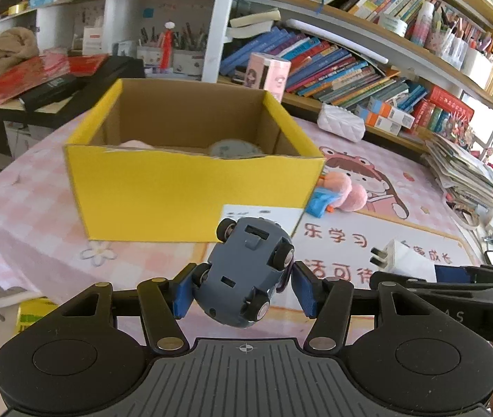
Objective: Organize objects
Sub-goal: 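Carry the toy car with the left tool and charger with the right tool over the box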
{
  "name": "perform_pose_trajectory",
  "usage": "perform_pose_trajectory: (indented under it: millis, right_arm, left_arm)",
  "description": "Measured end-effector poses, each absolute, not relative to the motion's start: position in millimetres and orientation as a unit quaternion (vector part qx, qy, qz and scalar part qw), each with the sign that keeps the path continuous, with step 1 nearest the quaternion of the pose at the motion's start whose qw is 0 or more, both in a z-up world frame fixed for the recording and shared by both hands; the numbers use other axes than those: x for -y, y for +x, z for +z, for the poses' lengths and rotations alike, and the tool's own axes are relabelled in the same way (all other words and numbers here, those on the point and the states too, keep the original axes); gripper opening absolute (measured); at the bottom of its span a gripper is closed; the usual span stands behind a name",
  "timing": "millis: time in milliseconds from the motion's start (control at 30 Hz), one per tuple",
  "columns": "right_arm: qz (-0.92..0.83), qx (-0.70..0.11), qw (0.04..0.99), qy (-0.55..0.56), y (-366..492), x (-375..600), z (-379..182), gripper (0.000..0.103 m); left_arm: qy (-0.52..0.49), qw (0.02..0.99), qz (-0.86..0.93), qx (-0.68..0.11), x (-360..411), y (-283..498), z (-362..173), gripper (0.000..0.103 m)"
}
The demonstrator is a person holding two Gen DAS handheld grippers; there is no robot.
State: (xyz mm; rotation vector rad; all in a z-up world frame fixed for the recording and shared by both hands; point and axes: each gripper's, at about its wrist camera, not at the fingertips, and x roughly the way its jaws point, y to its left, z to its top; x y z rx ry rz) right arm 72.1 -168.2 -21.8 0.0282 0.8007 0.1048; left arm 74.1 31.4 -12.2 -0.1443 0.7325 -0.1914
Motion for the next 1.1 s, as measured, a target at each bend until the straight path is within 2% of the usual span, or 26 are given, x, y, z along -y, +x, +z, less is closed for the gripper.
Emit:
perform_pose_trajectory:
  millis: [1100]
  right_arm:
    - [0.083,-0.364,0.928,0.002,20,78,-13,0.063]
  left_arm:
    - [-0.070,0.944,-0.075,-0.313,-110,19,3,0.057]
